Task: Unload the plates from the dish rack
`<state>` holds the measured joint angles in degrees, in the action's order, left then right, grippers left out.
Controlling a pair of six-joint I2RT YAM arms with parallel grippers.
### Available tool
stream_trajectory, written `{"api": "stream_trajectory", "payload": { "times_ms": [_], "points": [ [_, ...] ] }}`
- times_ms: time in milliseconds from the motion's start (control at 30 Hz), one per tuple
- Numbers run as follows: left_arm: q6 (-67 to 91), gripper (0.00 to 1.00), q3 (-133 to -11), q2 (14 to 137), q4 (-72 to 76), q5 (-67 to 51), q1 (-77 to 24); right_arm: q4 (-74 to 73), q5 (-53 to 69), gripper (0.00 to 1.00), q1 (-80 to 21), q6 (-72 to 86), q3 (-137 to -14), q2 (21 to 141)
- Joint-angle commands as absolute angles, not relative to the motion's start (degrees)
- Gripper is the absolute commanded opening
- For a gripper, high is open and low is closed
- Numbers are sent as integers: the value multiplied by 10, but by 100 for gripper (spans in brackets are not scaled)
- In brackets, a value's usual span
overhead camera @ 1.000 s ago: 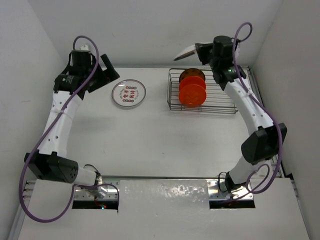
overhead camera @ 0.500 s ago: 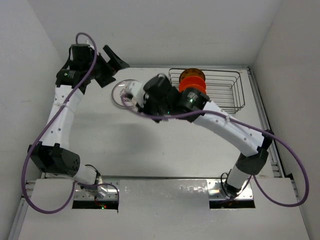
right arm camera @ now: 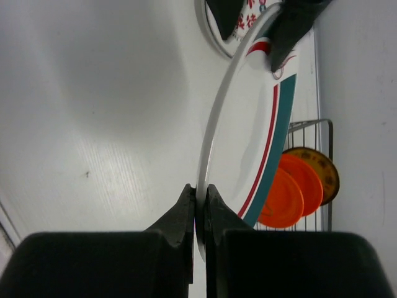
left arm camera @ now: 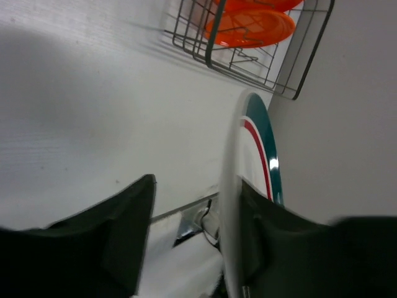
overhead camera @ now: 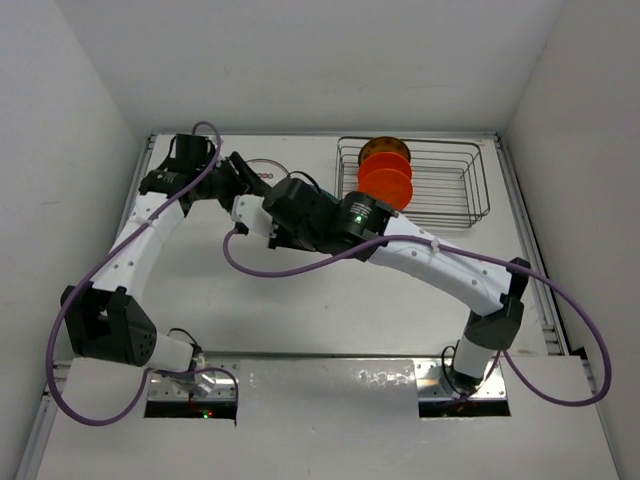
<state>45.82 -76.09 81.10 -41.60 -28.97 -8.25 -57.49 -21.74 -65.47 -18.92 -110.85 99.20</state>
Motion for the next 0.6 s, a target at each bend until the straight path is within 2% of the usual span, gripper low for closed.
{"api": "stream_trajectory", "payload": {
  "times_ms": [0, 67, 133, 167, 200, 233, 267, 300, 333, 367, 467, 567],
  "points": [
    [471, 40, -757, 792, -358, -327, -82, -487, -251, 0, -664, -221, -1137, 1005],
    [469, 21, -767, 796, -362, -326, -82, -477, -254, 0, -664, -229, -1145, 1019],
    [469, 11, -774, 802, -358, -332, -82, -459, -254, 0, -664, -234, -1142, 1025],
    [468, 0, -775, 804, -356, -329, -82, -442, -260, 0, -664, -236, -1131, 1025],
    [465, 0, -779, 805, -357, -323, -82, -434, -267, 0, -664, -236, -1125, 1026],
    [455, 0, -781, 804, -359, -315, -82, -429, -274, 14, -664, -230, -1120, 1025],
    [445, 0, -784, 805, -370, -277, -80, -427, -277, 39, -664, -215, -1114, 1023],
    [435, 0, -791, 803, -375, -250, -77, -419, -284, 76, -664, -204, -1106, 1019],
    [416, 0, -793, 804, -377, -224, -75, -411, -282, 99, -664, -190, -1095, 1010],
    [406, 0, -792, 804, -377, -162, -66, -397, -276, 99, -662, -159, -1060, 981],
    [394, 0, -756, 806, -316, -84, -33, -332, -220, 99, -628, -70, -988, 906],
    [392, 0, -725, 835, -217, -67, -1, -293, -164, 99, -572, 36, -922, 828]
  ]
}}
